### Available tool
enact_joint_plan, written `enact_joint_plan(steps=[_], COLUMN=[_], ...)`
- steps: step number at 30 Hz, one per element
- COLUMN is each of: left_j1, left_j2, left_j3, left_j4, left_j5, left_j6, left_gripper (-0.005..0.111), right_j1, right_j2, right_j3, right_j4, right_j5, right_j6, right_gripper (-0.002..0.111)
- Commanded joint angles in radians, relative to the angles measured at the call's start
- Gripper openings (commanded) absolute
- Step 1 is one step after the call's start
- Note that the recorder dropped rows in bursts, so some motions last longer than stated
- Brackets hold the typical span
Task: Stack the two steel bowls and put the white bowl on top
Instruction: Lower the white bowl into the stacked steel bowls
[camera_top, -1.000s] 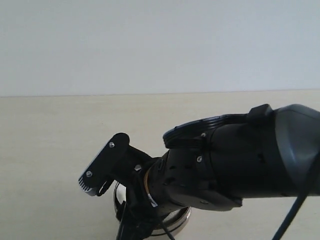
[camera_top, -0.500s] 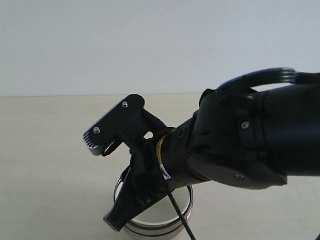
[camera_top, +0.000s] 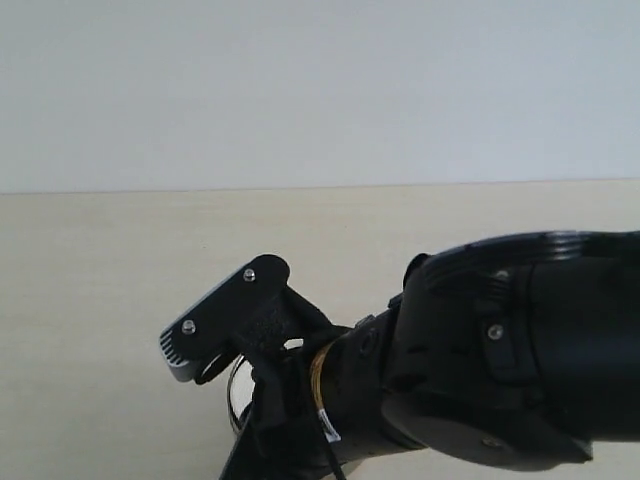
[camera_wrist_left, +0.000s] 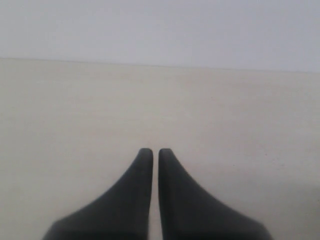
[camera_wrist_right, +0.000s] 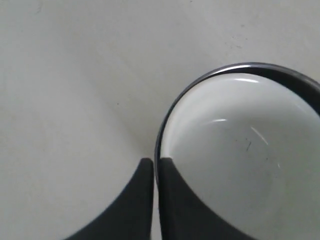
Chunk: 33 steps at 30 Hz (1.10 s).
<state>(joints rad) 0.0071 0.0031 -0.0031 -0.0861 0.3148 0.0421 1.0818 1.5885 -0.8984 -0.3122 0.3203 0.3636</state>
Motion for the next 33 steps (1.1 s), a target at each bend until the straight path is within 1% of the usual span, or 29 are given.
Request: enact_joint_plan(steps=[1, 7, 15, 33], left_j1=[-0.005, -0.005, -0.005, -0.005], left_j2=[-0.003, -0.003, -0.003, -0.003], left_j3=[0.003, 0.003, 0.003, 0.003], left_j4=[0.000, 0.000, 0.000, 0.000], left_j5=[-0.007, -0.007, -0.007, -0.007], left_j6=[-0.005, -0.005, -0.005, -0.005], left_gripper=[0.004, 0.004, 0.004, 0.004], right_j1=[0.004, 0.004, 0.004, 0.004], right_j2=[-0.001, 0.040, 0.039, 0.041], right_j3=[0.025, 0.039, 0.039, 0.039], right_j4=[0.003, 0.011, 0.011, 0.011], right_j5=[-0.023, -0.027, -0.114, -0.106], right_j6=[0.000, 0.004, 0.004, 0.009], right_gripper=[0.000, 0.000, 0.000, 0.000])
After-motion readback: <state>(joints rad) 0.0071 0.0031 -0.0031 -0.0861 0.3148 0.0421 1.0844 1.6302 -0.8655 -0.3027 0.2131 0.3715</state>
